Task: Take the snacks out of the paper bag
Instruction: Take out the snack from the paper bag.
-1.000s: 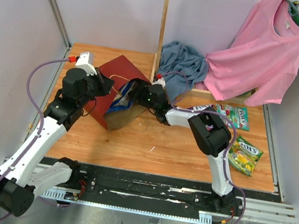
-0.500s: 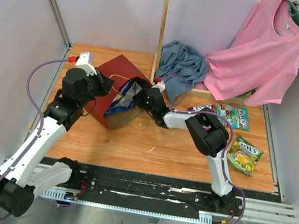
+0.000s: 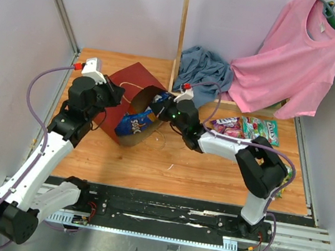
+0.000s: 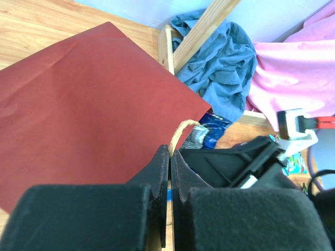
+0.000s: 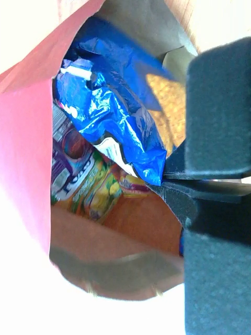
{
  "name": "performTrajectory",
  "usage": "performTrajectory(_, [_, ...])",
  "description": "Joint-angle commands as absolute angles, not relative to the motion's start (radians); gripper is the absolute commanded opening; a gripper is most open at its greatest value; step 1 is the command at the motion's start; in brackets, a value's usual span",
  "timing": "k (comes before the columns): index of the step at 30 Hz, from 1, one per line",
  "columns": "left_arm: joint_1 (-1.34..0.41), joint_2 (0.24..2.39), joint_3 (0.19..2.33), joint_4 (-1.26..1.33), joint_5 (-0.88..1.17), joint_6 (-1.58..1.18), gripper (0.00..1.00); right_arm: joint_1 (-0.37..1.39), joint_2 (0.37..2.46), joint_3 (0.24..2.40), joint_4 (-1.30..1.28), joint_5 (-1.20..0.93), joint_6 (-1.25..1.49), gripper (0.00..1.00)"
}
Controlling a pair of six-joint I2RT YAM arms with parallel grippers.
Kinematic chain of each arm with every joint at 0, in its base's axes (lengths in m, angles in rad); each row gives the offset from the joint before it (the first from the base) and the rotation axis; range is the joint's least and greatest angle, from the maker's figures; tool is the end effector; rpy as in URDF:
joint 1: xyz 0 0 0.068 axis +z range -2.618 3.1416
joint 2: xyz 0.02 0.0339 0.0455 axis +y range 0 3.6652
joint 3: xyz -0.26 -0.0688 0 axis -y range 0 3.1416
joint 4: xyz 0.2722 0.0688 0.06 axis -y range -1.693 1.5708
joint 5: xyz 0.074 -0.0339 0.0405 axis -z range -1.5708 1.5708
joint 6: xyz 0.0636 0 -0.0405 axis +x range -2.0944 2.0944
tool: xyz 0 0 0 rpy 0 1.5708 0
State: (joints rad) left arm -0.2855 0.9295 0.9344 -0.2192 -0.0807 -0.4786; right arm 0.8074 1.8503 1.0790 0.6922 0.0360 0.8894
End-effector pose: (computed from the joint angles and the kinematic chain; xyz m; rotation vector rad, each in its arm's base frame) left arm 0.2611 -0.0713 0.3540 -0.2329 1.7945 -0.4756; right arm 0.3237 0.3350 0.2058 0.1042 1.8061 1.2322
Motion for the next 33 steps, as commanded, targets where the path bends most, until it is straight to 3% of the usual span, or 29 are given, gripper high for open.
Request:
performTrajectory(1, [-0.271,0.907,0.927,-0.193,-0.111,-0.468,0.00,0.817,1.751,1.061,0.750,-0.008,0.897,0.01])
performTrajectory(21, [-0.271,0.901,0.930,-0.197,-0.138,-0.459,0.01,0.761,1.234,0.873,0.446,0.005,0.630,0.01])
performTrajectory(33, [-0.272,0.892,0.927,-0.193,-0.125,-0.455,0.01,0.671,1.014,0.992,-0.049,0.021,0.328,0.02])
